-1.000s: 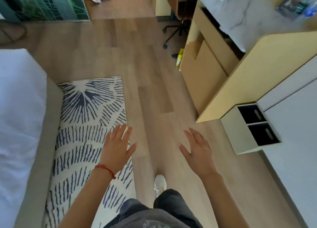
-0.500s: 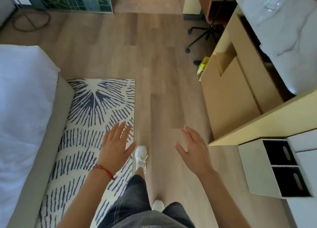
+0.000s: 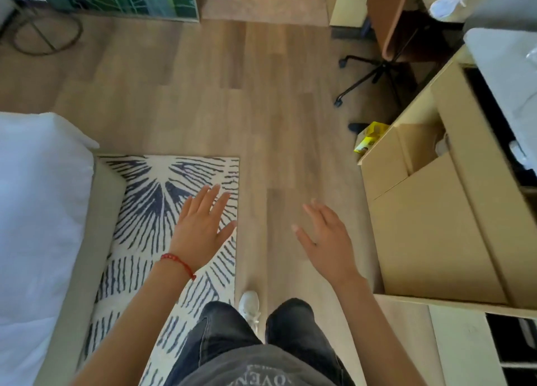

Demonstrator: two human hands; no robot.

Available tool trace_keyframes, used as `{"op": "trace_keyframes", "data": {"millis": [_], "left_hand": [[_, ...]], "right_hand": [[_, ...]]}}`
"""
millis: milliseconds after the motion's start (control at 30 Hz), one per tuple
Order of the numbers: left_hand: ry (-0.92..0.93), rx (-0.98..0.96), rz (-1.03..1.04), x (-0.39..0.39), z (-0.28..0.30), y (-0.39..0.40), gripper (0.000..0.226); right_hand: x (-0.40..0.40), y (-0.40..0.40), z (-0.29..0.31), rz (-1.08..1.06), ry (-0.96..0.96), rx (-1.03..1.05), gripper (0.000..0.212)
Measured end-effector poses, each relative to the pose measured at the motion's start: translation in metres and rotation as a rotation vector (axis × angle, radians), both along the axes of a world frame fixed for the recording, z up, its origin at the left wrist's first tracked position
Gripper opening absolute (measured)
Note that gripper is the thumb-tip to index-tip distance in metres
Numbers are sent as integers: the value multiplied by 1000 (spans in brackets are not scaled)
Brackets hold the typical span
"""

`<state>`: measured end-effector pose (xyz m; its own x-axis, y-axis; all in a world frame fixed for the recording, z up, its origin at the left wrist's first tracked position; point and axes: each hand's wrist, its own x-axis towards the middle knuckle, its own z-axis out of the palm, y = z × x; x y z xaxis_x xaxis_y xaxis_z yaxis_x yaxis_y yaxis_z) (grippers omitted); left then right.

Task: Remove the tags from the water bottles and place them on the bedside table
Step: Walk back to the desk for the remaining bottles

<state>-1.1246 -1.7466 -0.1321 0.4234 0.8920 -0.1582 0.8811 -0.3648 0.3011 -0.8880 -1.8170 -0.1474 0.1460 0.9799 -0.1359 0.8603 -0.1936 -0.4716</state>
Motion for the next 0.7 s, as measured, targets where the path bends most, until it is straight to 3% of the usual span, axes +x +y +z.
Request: {"op": "trace_keyframes", "data": {"millis": [200,333,500,633,700], "left_hand": [[-35,-52,53,27,-13,95,72],[-52,-51,40,56,-26,168,85],[-34,-38,69,91,-21,269,61],[-25,3,86,110,-7,344,75],[-17,-15,92,118,-7,378,63]], "right_hand": [[25,93,-9,7,-21,-46,52],[57,172,-20,-22,-26,-30,50],[99,281,-17,-15,-29,-49,50],[123,370,-1,31,-39,-37,49],[132,408,2,40,-48,-26,50]]}}
